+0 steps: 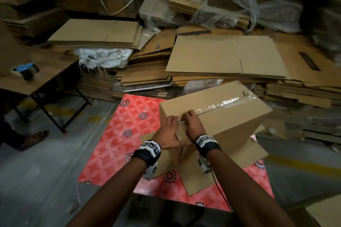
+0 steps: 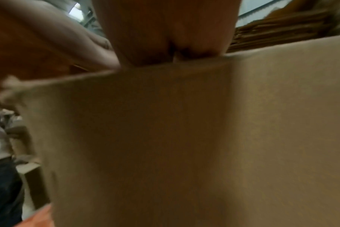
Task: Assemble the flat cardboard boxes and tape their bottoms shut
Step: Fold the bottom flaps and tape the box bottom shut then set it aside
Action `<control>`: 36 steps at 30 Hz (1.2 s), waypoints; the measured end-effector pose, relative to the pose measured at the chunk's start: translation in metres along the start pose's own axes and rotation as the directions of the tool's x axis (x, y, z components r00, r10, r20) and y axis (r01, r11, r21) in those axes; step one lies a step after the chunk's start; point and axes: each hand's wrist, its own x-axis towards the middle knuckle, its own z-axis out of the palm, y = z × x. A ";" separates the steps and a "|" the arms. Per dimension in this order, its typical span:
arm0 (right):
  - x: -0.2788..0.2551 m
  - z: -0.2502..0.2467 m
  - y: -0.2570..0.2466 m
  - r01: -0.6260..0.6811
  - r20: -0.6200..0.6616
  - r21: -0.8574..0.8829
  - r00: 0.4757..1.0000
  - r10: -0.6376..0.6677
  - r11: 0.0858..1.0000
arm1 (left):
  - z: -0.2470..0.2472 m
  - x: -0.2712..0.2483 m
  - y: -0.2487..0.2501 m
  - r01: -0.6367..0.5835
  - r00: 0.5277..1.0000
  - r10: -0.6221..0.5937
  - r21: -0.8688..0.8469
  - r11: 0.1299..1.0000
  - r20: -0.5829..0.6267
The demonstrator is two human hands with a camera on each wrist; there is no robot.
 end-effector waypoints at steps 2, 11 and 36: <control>0.005 -0.006 0.000 0.083 0.018 -0.117 0.996 -0.082 0.990 | 0.001 0.002 -0.006 0.009 0.998 -0.017 0.127 0.992 0.064; 0.015 -0.034 0.005 -0.161 0.021 0.321 0.986 0.163 0.933 | -0.053 0.012 -0.045 -0.036 0.971 -0.071 0.432 0.901 0.228; -0.006 -0.033 0.013 -0.061 0.074 0.048 0.996 0.057 0.997 | -0.043 0.044 -0.014 0.102 0.916 -0.223 0.346 0.933 0.332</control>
